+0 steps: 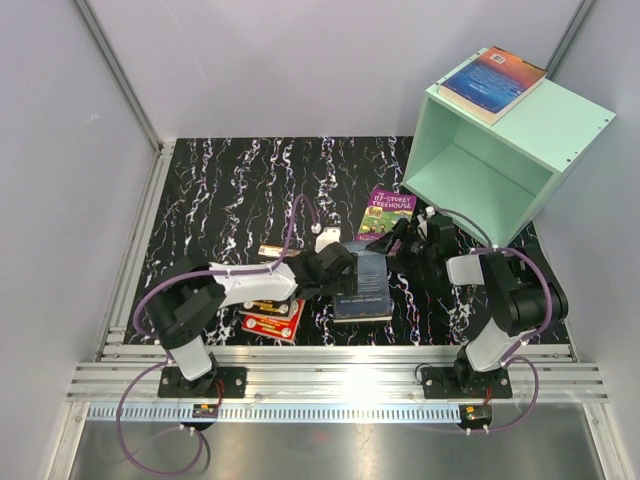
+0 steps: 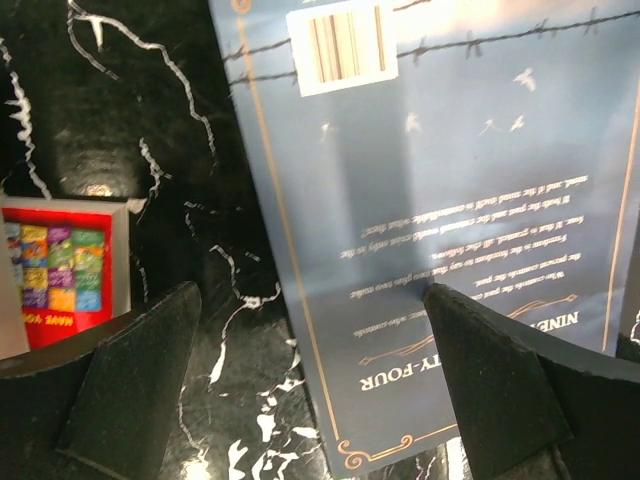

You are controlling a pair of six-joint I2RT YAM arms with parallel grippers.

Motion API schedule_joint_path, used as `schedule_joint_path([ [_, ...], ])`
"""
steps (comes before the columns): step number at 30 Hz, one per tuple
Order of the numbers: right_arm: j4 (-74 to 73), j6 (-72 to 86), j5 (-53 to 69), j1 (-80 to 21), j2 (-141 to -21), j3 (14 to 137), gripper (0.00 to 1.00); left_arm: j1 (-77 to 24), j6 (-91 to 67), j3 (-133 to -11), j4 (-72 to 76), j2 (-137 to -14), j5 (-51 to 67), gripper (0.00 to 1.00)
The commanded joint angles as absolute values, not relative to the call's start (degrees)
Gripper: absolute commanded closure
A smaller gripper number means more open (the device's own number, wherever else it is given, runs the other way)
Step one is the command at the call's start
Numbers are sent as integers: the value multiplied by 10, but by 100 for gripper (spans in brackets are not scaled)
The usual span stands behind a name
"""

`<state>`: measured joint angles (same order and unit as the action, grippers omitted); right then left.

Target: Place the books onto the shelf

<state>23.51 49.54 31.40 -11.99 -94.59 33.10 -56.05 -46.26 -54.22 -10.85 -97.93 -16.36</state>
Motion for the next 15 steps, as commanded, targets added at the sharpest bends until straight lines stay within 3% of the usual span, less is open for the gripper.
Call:
schedule_joint_path([
  [1,278,499,305,-123,-977,293,17,-554,-453,-561,-92,-989,-153,1],
  [3,293,494,320,-124,-968,272,25,-552,-453,-557,-86,-990,-151,1],
  [4,295,491,324,-125,-963,264,35,-551,-454,-556,-85,-991,-150,1],
  [6,299,479,334,-127,-945,244,45,-548,-454,-552,-80,-993,-147,1],
  [9,306,472,344,-139,-926,222,66,-546,-457,-551,-72,-997,-143,1],
  [10,309,473,348,-149,-919,219,80,-546,-458,-551,-71,-998,-142,1],
  [13,315,486,353,-159,-892,208,100,-547,-460,-555,-71,-994,-140,1],
  [15,323,505,359,-164,-869,200,100,-546,-461,-549,-71,-982,-140,1],
])
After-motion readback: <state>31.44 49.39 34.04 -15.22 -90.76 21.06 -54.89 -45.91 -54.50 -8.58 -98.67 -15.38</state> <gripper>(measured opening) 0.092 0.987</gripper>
